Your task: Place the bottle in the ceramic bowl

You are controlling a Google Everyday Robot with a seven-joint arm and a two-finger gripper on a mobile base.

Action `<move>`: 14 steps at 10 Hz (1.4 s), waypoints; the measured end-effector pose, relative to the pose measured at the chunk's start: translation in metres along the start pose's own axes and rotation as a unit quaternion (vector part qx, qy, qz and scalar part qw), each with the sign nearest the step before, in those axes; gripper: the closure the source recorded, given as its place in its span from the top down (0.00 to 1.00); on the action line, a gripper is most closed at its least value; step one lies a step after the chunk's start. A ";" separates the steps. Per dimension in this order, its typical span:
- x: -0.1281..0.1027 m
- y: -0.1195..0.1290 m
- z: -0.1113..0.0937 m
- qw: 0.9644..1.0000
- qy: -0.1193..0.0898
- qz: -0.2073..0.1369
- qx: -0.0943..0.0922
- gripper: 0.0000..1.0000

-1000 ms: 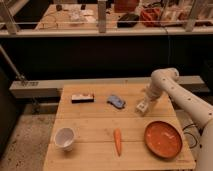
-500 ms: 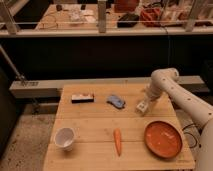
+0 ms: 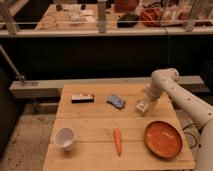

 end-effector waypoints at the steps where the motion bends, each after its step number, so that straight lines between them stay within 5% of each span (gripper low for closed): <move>1: 0.000 0.000 0.001 1.000 0.000 0.000 0.000 0.80; 14: -0.001 0.002 0.005 1.000 -0.005 0.000 -0.002 0.80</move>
